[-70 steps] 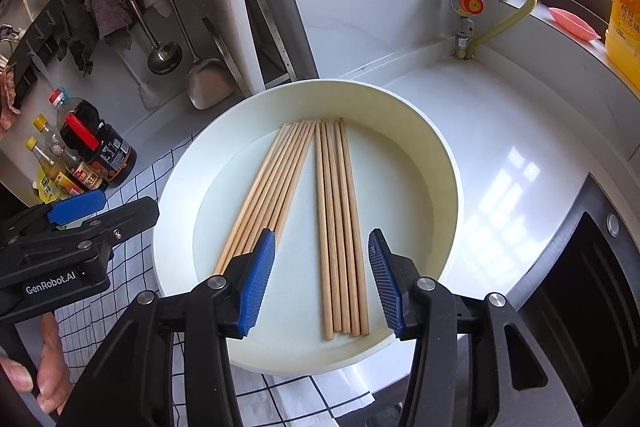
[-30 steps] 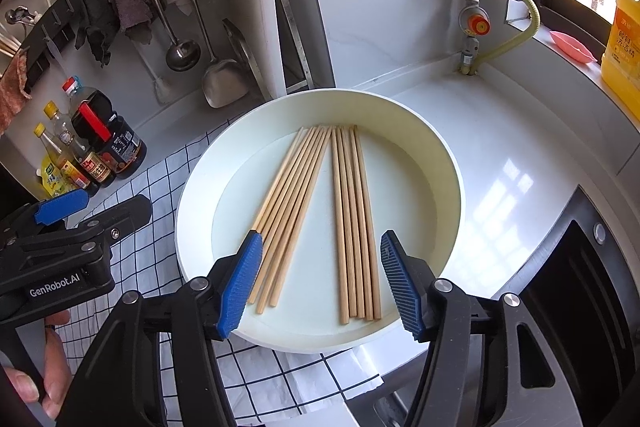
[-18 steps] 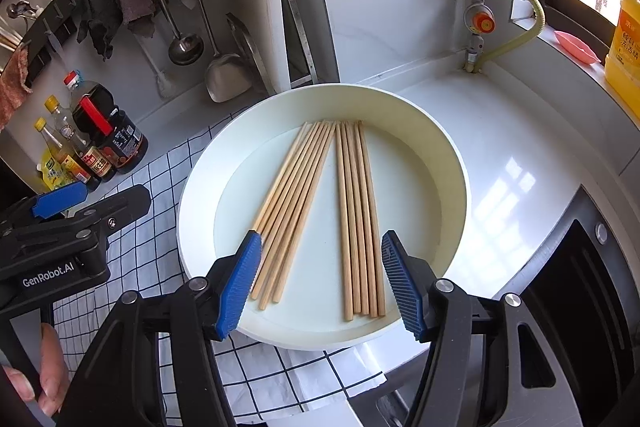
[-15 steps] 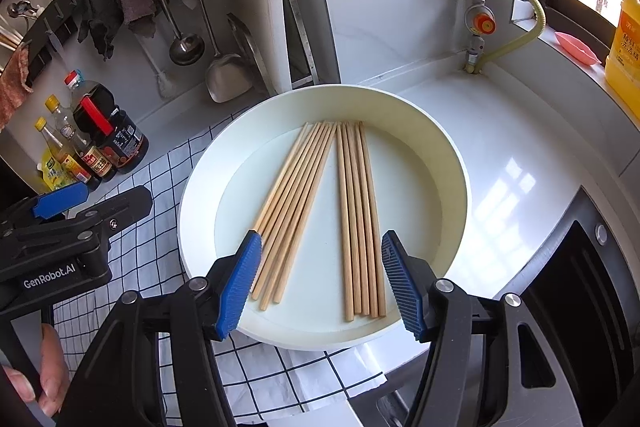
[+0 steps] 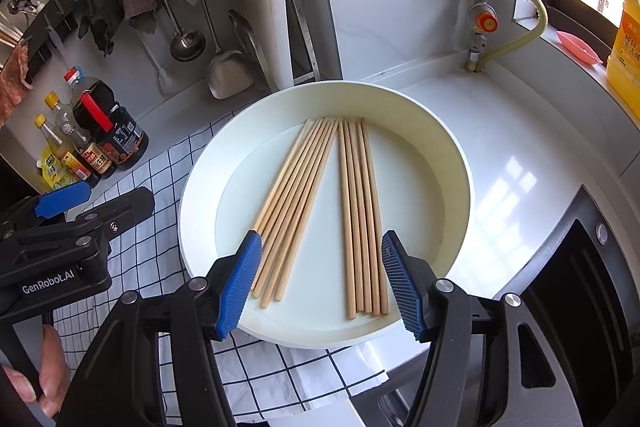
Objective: Organize utensils
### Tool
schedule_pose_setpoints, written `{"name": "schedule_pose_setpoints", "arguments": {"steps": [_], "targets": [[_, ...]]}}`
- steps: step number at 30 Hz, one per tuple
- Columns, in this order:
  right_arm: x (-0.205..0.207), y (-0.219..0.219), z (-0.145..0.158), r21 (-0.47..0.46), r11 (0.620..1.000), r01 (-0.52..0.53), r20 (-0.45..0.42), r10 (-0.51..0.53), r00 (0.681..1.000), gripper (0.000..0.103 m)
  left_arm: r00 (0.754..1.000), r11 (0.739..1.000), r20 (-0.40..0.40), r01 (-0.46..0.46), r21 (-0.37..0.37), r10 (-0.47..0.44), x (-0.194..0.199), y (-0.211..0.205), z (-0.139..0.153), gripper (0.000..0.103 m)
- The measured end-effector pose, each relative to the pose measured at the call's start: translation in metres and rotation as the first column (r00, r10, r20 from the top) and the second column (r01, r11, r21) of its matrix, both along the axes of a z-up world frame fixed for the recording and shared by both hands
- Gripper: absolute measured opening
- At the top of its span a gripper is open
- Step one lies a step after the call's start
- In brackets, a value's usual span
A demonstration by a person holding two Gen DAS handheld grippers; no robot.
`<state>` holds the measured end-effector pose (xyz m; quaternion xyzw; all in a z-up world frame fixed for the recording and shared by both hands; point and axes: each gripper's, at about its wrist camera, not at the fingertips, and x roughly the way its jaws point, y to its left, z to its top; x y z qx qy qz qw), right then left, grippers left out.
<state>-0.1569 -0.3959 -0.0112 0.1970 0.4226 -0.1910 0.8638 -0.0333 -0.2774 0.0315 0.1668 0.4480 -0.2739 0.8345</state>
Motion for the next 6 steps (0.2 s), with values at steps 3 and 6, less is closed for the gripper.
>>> {"name": "schedule_pose_setpoints", "arguments": {"steps": [3, 6], "targets": [[0.002, 0.002, -0.002, 0.008, 1.0, -0.002, 0.0, 0.002, 1.0, 0.06, 1.0, 1.0, -0.013, -0.013, 0.0, 0.013, 0.004, 0.007, -0.004, 0.096], [0.005, 0.007, -0.004, 0.011, 1.0, -0.006, 0.005, 0.006, 1.0, 0.061, 0.999, 0.999, -0.026, -0.045, 0.001, 0.045, 0.012, 0.024, -0.012, 0.096]]}}
